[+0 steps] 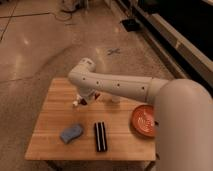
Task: Place the pepper in the ceramic cup
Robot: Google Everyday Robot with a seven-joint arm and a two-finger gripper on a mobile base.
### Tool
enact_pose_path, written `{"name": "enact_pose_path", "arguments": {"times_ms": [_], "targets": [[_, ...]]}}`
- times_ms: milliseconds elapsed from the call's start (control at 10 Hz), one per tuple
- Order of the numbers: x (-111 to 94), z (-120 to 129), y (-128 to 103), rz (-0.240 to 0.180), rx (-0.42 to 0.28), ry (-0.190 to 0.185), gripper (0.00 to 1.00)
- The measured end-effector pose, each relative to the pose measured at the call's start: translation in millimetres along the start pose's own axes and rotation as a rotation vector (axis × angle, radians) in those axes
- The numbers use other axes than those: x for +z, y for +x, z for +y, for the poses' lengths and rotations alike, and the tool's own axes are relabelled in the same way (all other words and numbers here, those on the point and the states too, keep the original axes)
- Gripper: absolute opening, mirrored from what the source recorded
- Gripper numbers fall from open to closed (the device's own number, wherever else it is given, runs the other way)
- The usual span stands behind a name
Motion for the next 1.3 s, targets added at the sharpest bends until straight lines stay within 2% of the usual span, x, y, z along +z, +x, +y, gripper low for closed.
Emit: {"name": "enact_pose_path", "arguments": {"times_ms": [200,400,500,800,1000,1300], "targets": [[-35.2,0.9,-5.5,0.037,0.015,-0.046,0.0],[-61.1,3.9,-20.6,0.074,0.058,-0.083,0.0],[-67.4,6.6,-29.8,0.096,0.09,-0.092,0.0],[-58.3,11.6,-68.6,0.165,0.214,-0.084,0.0],[-42.6,14.0,-92.8,0.2,0.287,-0.068,0.0],[-24.1,14.0,-122.3,0.233,0.364,-0.048,0.0]]}}
